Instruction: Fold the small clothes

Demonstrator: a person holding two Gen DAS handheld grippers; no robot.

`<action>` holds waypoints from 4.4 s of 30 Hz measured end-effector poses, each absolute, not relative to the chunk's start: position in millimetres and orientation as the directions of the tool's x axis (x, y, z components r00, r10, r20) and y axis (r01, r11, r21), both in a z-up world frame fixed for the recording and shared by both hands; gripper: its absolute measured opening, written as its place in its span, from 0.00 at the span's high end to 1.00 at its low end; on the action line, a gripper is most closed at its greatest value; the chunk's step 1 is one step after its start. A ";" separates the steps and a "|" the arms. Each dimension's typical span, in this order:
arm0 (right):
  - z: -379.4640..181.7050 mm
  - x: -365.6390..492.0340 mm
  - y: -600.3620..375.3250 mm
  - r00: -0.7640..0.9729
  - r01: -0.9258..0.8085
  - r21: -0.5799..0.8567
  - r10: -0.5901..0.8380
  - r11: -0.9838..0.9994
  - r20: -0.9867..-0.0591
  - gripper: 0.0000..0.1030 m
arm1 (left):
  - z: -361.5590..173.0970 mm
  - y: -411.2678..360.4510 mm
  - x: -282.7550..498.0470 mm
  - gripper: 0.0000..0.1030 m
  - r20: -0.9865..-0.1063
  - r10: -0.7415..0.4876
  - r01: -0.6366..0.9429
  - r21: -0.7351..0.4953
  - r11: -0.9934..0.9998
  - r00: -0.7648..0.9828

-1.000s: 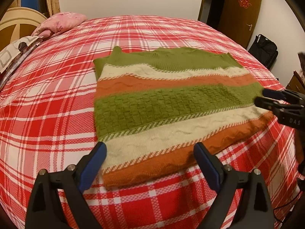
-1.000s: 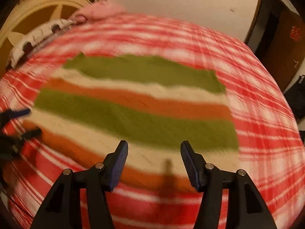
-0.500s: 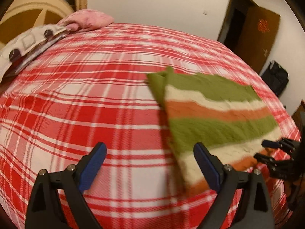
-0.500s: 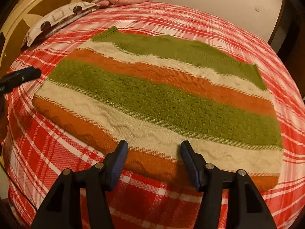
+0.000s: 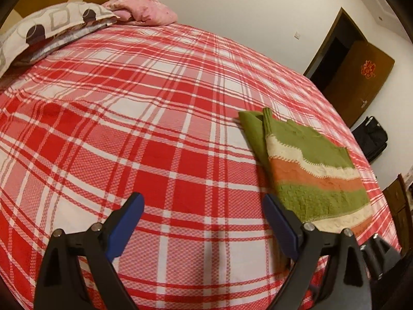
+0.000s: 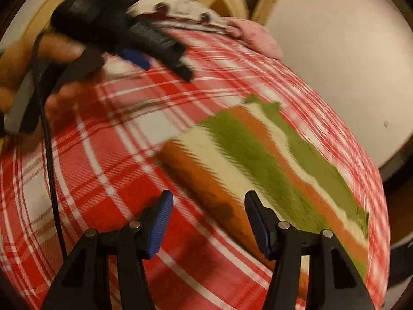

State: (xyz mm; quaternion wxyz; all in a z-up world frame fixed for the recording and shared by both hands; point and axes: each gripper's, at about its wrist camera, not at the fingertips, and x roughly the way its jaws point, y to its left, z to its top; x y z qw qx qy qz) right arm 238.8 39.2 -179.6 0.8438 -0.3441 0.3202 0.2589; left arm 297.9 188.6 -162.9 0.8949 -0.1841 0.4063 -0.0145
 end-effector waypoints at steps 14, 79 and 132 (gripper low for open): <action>-198.3 235.6 58.4 0.778 -0.576 -0.561 0.188 0.594 -0.600 0.85 | -179.3 198.1 330.8 0.08 -0.681 -0.360 -0.043 -0.498 0.866 0.638; -126.1 285.7 -152.1 0.873 -0.272 -0.340 0.082 0.900 -0.481 0.95 | -62.6 -28.4 452.6 0.88 -0.539 -0.595 0.318 -0.522 0.791 0.596; -160.4 265.4 -331.7 0.689 -0.037 0.125 0.116 0.991 -0.715 0.62 | -97.7 -161.3 411.2 0.28 -0.665 -0.484 0.482 -0.206 0.851 0.569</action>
